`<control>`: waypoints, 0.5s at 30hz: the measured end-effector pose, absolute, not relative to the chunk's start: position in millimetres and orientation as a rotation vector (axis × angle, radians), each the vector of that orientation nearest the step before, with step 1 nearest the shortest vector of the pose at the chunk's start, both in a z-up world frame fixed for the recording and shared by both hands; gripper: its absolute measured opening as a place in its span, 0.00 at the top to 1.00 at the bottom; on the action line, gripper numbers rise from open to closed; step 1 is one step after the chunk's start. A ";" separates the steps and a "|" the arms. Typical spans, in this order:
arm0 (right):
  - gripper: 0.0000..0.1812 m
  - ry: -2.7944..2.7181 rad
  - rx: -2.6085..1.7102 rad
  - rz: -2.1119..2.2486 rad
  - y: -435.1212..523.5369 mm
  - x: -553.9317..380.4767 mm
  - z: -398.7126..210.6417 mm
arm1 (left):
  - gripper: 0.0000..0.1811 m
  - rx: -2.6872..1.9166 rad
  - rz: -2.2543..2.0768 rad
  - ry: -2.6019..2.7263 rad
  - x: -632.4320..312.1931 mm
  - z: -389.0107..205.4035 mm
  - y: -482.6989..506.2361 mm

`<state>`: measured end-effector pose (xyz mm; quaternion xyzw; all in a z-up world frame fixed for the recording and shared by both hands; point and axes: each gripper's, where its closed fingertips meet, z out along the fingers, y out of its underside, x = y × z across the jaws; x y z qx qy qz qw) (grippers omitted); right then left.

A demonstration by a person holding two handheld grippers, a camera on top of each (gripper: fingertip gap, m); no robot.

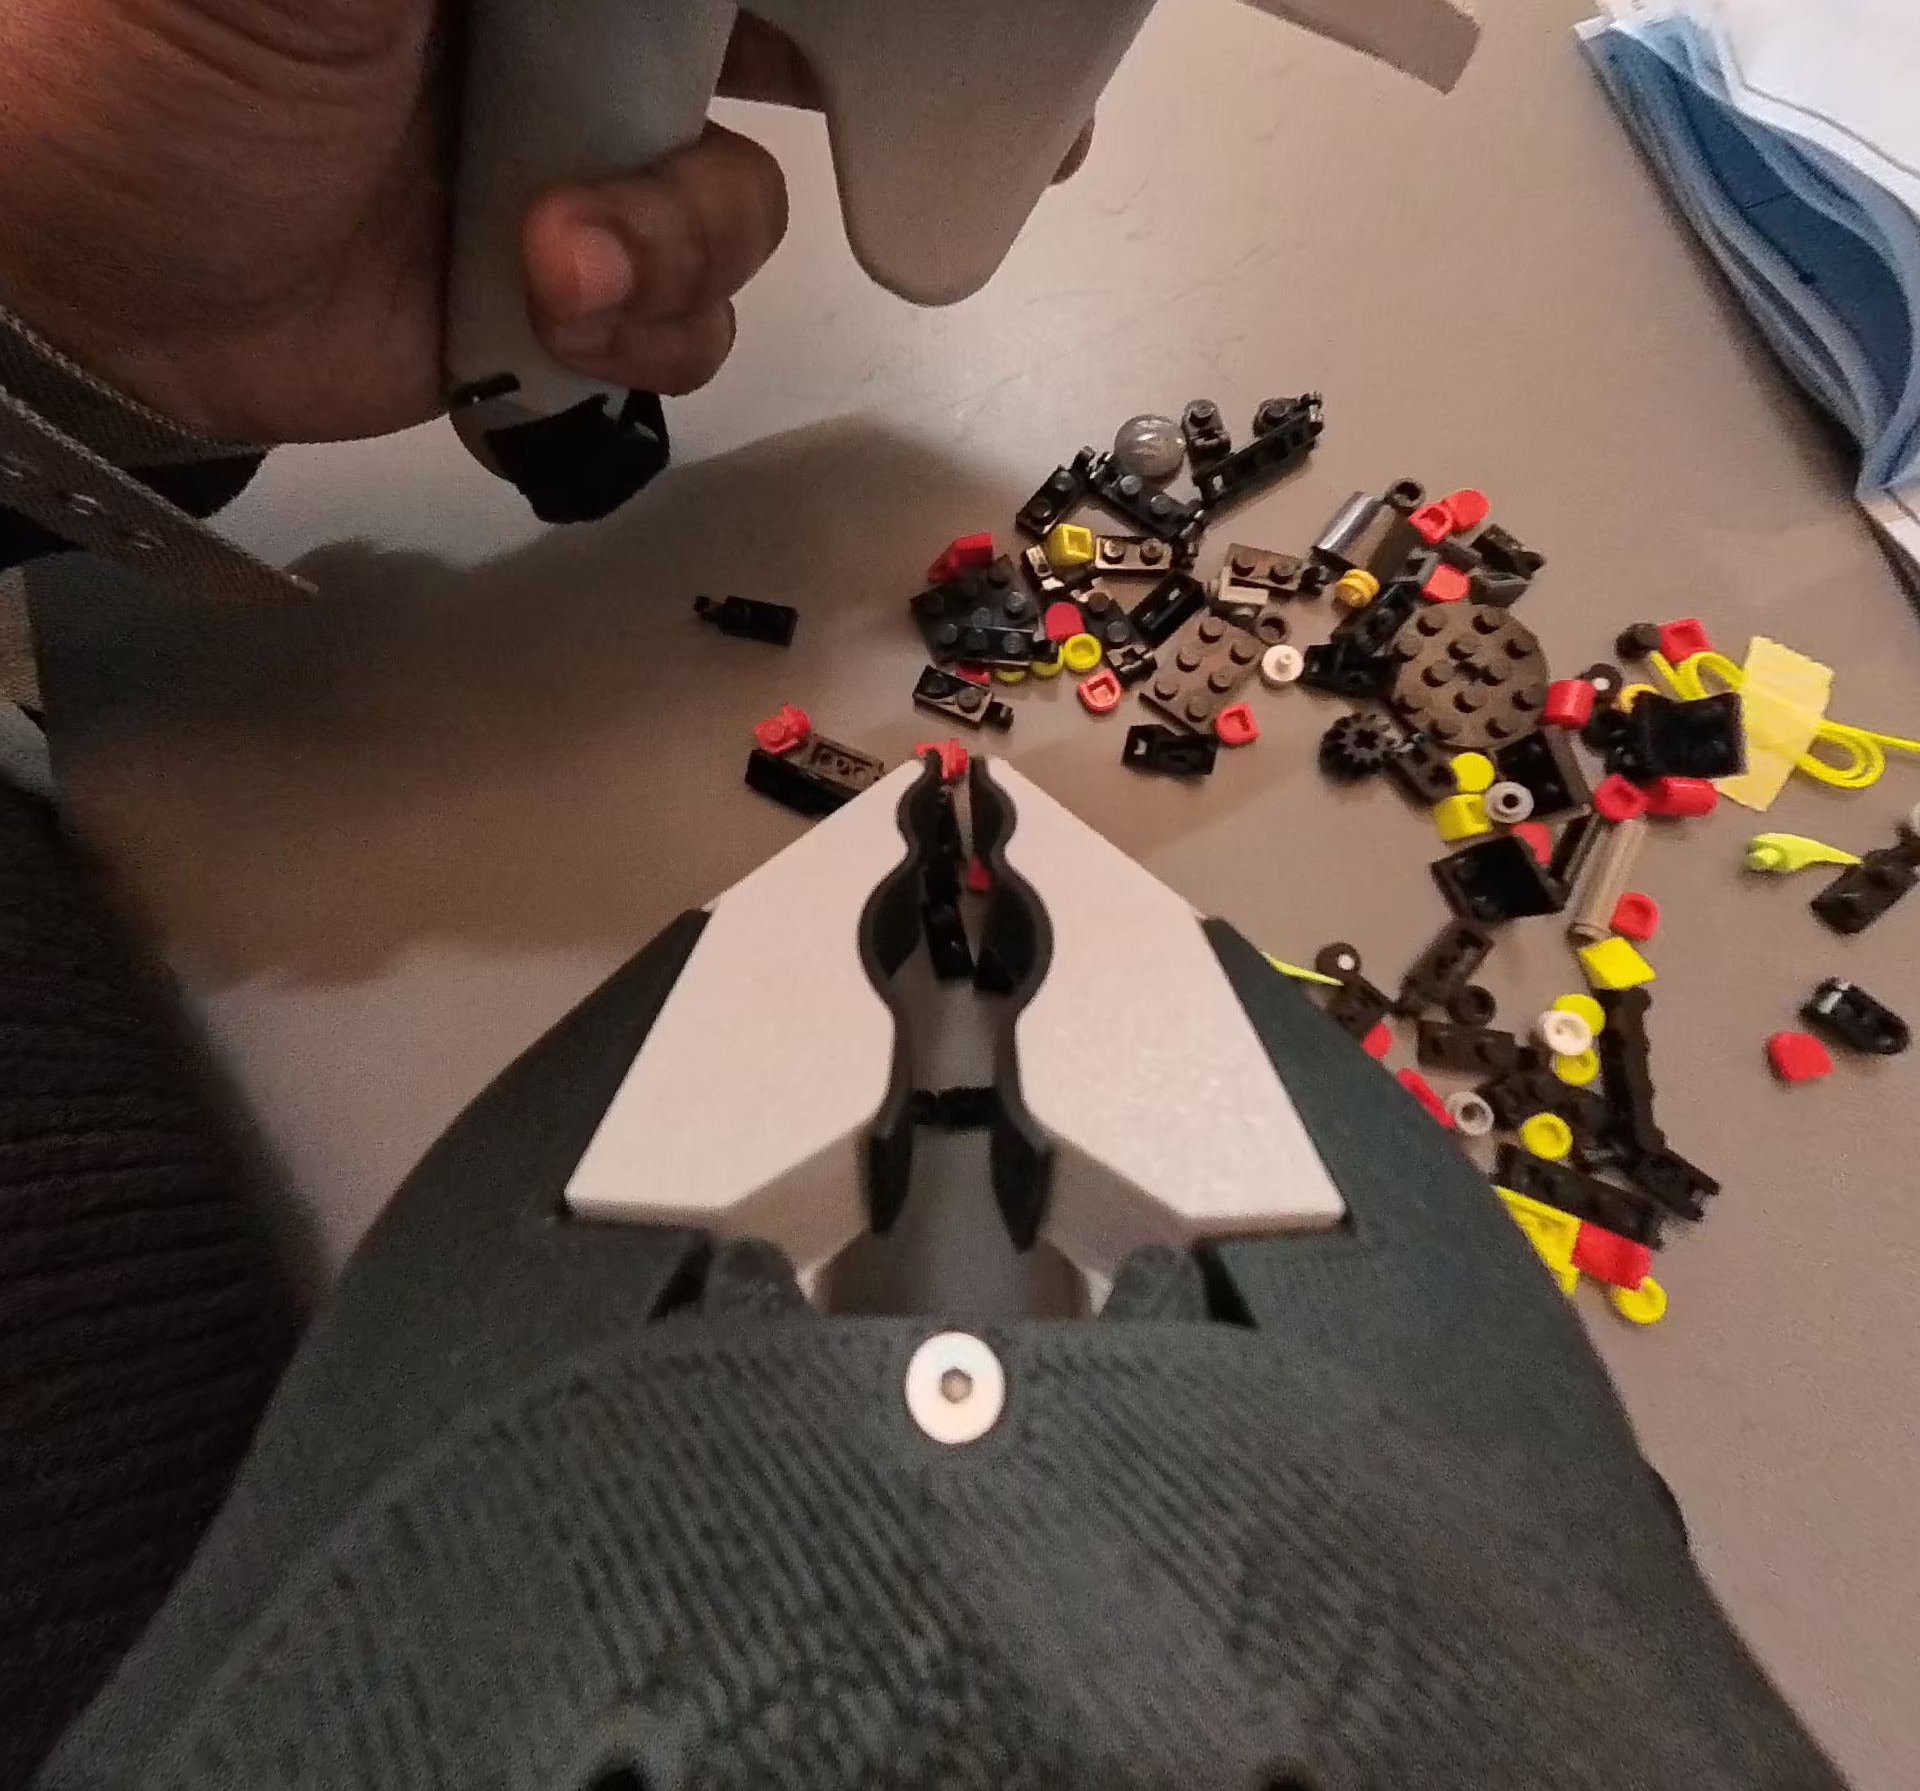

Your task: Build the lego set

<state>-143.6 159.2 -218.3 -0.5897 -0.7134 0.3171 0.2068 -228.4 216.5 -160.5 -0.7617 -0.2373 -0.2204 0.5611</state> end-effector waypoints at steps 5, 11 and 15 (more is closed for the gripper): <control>0.98 -1.973 -1.647 0.894 161.5 -144.1 -215.9 | 0.91 -1.797 -0.526 -0.567 -229.4 -162.6 216.5; 0.98 -1.956 -1.662 0.911 164.6 -144.8 -216.4 | 0.91 -1.796 -0.541 -0.583 -231.2 -165.3 216.2; 0.98 -1.951 -1.666 0.913 166.1 -145.8 -216.4 | 0.91 -1.796 -0.548 -0.593 -232.6 -167.2 216.1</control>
